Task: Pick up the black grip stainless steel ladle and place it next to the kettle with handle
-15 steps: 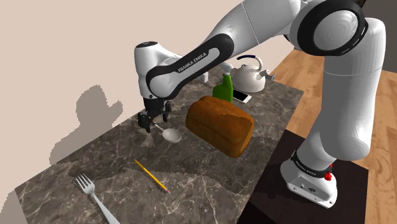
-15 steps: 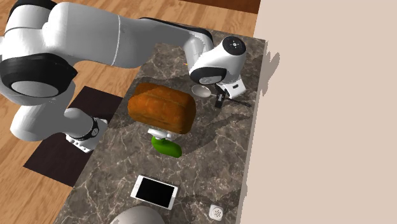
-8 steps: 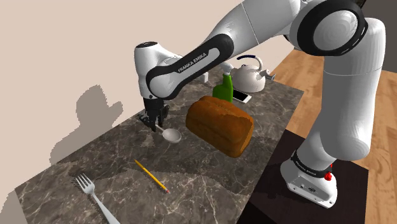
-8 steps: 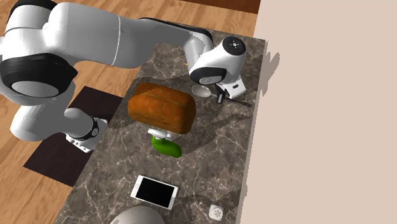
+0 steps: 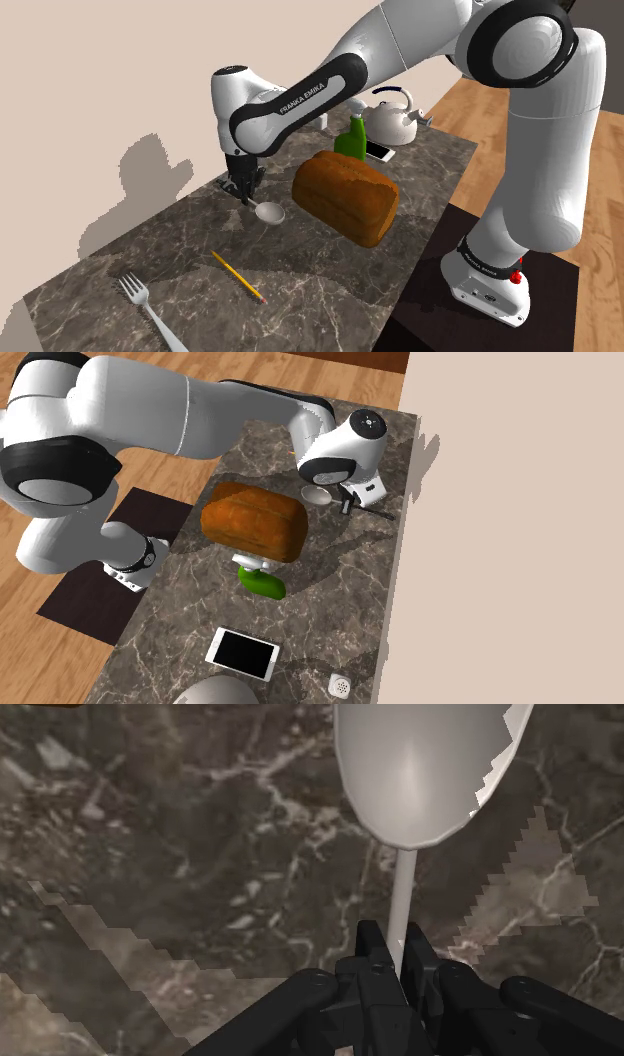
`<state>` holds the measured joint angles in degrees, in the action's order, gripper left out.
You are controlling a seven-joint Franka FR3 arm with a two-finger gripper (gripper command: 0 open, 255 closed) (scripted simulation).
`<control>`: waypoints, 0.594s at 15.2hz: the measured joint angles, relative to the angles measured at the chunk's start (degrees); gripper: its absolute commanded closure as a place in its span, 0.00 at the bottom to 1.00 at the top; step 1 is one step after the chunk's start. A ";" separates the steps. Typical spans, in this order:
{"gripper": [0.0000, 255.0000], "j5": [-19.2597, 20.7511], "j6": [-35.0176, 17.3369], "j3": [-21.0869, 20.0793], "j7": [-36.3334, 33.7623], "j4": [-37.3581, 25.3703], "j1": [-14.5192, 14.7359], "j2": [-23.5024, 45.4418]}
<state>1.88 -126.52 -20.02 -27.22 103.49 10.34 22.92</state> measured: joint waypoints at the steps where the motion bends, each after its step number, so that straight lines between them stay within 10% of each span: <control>1: 1.00 -0.07 0.32 -0.04 -0.02 -0.11 -0.01 -0.22; 9: 1.00 -0.93 5.07 -0.46 0.20 -2.51 -0.36 -2.70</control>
<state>0.96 -121.45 -20.49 -27.01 100.98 9.98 20.21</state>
